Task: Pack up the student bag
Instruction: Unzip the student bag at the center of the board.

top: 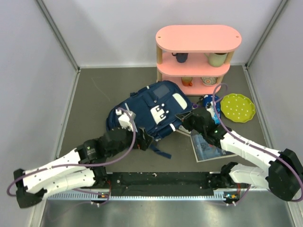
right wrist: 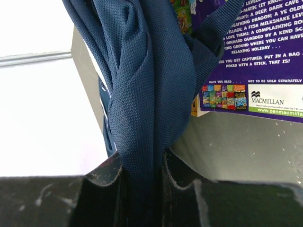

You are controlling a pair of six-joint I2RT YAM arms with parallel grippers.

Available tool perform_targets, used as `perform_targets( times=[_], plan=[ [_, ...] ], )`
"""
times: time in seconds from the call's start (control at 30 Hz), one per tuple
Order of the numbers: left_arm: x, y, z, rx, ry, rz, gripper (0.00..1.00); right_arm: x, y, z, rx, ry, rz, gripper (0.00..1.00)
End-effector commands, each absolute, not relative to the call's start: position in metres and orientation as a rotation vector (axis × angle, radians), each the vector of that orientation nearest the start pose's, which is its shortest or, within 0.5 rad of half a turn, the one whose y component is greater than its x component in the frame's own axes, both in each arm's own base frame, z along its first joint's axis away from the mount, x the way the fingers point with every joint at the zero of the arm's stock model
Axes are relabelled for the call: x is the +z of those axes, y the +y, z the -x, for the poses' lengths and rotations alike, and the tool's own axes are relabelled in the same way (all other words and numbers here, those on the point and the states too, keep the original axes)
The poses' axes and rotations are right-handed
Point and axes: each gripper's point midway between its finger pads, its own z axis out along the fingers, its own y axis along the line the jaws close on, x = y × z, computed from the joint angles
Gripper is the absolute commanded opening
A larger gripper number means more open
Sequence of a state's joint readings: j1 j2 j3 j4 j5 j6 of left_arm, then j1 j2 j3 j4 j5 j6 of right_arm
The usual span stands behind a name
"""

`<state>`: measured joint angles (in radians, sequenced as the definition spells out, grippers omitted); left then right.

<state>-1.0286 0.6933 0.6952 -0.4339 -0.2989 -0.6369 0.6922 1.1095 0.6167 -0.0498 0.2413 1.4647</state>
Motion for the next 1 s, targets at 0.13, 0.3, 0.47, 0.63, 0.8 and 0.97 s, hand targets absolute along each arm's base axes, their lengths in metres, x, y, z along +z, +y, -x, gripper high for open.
perform_targets(
  times=[0.13, 0.3, 0.47, 0.63, 0.8, 0.97],
  plan=[
    [0.194, -0.251, -0.142, -0.659, 2.062, -0.210, 0.86, 0.241, 0.206, -0.321, 1.071, 1.657, -1.143, 0.00],
    [0.178, -0.266, -0.128, -0.663, 2.095, -0.144, 0.86, 0.240, 0.204, -0.317, 1.059, 1.674, -1.142, 0.00],
    [0.166, -0.271, -0.132, -0.663, 2.095, -0.037, 0.79, 0.244, 0.205, -0.312, 1.087, 1.675, -1.143, 0.00],
    [0.156, -0.278, -0.135, -0.701, 2.076, 0.026, 0.76, 0.252, 0.209, -0.306, 1.121, 1.680, -1.132, 0.00],
    [0.152, -0.274, -0.151, -0.646, 1.985, 0.092, 0.65, 0.255, 0.214, -0.300, 1.155, 1.689, -1.126, 0.00],
    [0.154, -0.282, -0.162, -0.595, 1.925, 0.105, 0.61, 0.261, 0.215, -0.298, 1.182, 1.682, -1.119, 0.00]
  ],
)
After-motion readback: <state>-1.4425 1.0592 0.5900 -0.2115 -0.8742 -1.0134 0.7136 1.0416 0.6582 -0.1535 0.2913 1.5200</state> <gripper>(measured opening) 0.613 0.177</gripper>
